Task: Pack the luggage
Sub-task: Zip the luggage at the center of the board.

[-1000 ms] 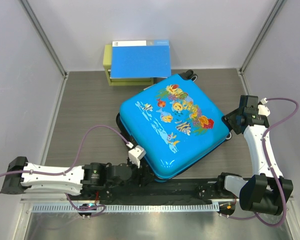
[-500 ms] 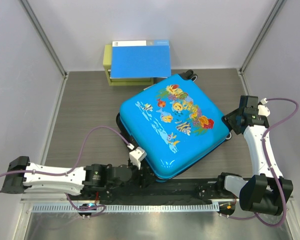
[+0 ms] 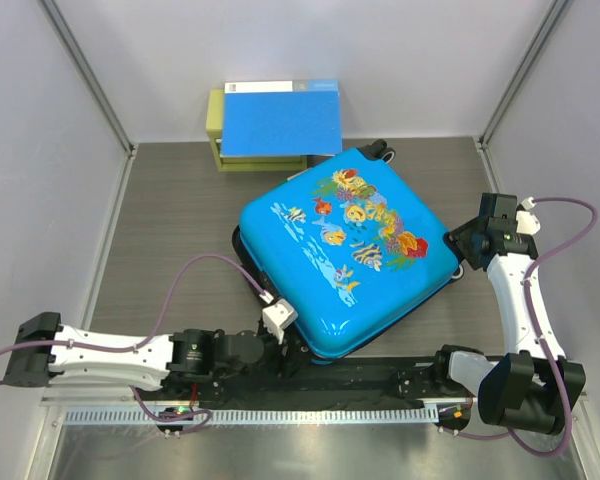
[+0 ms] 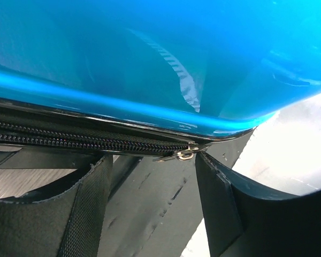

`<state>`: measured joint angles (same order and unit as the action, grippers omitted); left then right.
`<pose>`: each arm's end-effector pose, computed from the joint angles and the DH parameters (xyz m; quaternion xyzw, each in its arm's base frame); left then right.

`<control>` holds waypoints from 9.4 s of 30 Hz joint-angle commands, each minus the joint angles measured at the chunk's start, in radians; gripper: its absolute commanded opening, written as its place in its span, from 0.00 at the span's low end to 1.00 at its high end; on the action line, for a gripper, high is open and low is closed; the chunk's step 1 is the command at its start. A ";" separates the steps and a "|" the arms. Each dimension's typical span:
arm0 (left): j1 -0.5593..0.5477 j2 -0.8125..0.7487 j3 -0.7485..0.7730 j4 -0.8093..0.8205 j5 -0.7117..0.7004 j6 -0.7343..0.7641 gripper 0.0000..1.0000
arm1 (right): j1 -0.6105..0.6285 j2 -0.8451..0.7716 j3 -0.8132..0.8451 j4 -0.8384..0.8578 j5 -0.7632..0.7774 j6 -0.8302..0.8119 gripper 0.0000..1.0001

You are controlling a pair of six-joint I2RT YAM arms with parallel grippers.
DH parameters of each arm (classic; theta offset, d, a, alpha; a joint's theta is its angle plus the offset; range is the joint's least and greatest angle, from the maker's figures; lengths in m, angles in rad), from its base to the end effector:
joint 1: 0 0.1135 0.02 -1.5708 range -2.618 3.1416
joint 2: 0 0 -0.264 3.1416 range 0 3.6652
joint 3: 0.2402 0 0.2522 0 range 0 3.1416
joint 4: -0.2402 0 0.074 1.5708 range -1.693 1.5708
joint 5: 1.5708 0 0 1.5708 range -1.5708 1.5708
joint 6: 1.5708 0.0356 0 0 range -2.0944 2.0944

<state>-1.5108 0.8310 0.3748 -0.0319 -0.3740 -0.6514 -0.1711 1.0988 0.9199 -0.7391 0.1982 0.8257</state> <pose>0.0240 -0.1819 0.2042 0.2637 0.8054 -0.3719 0.3788 0.2135 -0.0440 0.2776 0.4784 0.8127 0.0138 0.3323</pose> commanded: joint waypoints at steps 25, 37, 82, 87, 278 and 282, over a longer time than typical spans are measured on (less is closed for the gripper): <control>0.004 -0.035 0.099 0.148 -0.117 0.087 0.59 | 0.033 0.021 -0.078 -0.226 -0.078 -0.102 0.01; 0.004 0.039 0.156 0.199 -0.046 0.085 0.61 | 0.033 0.019 -0.098 -0.220 -0.083 -0.102 0.01; 0.049 -0.190 0.128 -0.175 -0.017 -0.053 0.35 | 0.033 0.062 -0.121 -0.167 -0.074 -0.069 0.01; 0.049 -0.233 0.098 -0.189 0.049 -0.063 0.56 | 0.033 0.044 -0.145 -0.174 -0.083 -0.076 0.01; 1.344 0.506 0.493 -0.120 0.853 0.211 0.55 | -0.070 0.371 0.527 -0.039 0.023 -0.386 0.65; 1.339 0.534 0.492 -0.126 0.868 0.213 0.50 | -0.080 0.355 0.557 -0.081 0.010 -0.390 0.68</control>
<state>-0.1642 1.3434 0.8757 -0.1959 0.4492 -0.4381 -0.2401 1.5230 1.4033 -0.8249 0.1993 0.4465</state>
